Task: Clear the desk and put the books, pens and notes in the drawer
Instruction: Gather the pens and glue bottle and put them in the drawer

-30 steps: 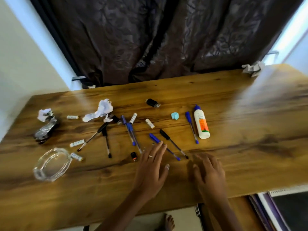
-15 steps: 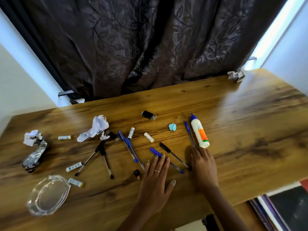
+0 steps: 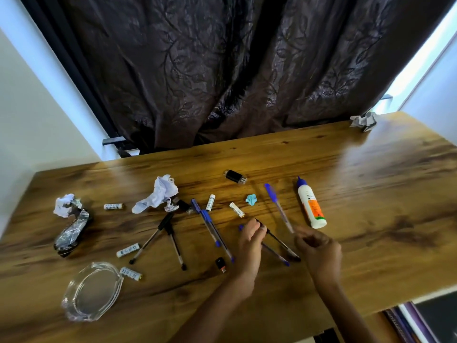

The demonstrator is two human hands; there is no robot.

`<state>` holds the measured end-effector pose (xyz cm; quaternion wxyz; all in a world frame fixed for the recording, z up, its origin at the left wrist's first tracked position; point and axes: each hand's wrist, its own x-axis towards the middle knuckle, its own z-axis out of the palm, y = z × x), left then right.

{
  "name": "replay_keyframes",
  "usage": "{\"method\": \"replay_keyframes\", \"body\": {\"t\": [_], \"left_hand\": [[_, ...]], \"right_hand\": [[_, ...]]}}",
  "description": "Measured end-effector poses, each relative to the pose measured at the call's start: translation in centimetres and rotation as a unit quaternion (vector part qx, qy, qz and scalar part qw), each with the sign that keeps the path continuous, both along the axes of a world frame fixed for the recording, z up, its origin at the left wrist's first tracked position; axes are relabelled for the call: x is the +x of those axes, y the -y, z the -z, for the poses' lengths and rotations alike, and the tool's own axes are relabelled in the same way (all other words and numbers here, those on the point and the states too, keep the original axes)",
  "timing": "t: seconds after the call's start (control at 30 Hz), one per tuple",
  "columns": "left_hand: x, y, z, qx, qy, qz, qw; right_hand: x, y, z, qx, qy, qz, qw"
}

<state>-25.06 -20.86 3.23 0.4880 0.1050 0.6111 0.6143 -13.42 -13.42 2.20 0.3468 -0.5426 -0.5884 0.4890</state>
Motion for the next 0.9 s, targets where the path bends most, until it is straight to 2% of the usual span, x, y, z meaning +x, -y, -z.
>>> {"method": "replay_keyframes", "body": {"t": [0.07,0.13,0.23,0.33,0.43,0.5,0.6,0.67,0.8,0.9], "left_hand": [[-1.4,-0.9,-0.3,0.017,0.165,-0.031,0.986],[-3.0,-1.2,-0.2,0.060,0.253,-0.033,0.965],[-5.0,-0.8,0.3,0.085,0.272,-0.033,0.958],[-6.0,-0.1,0.9,0.076,0.275,-0.040,0.957],[-6.2,0.8,1.2,0.077,0.273,-0.032,0.959],[-6.1,1.1,1.4,0.077,0.279,-0.031,0.957],[-6.1,1.6,1.6,0.082,0.288,-0.028,0.954],[-6.1,1.8,1.7,0.080,0.287,-0.029,0.954],[-6.0,2.1,1.6,0.075,0.291,-0.032,0.953],[-5.9,2.2,1.7,0.082,0.290,-0.024,0.953]], "right_hand": [[-0.7,1.4,-0.3,-0.017,-0.021,-0.096,0.995],[-1.3,2.3,-0.4,-0.029,0.001,-0.180,0.983],[-1.8,2.8,-0.5,-0.038,0.033,-0.258,0.965],[-1.7,1.7,-0.2,0.039,0.134,-0.234,0.962],[-1.4,0.0,1.2,0.175,0.285,-0.229,0.914],[-1.6,-0.4,1.9,0.198,0.334,-0.245,0.889],[-1.9,-0.7,2.4,0.201,0.366,-0.255,0.872],[-2.3,-0.8,2.3,0.187,0.345,-0.246,0.886],[-3.6,0.7,0.2,0.098,0.184,-0.224,0.952],[-5.0,3.0,-1.6,0.080,0.141,-0.289,0.944]]}}
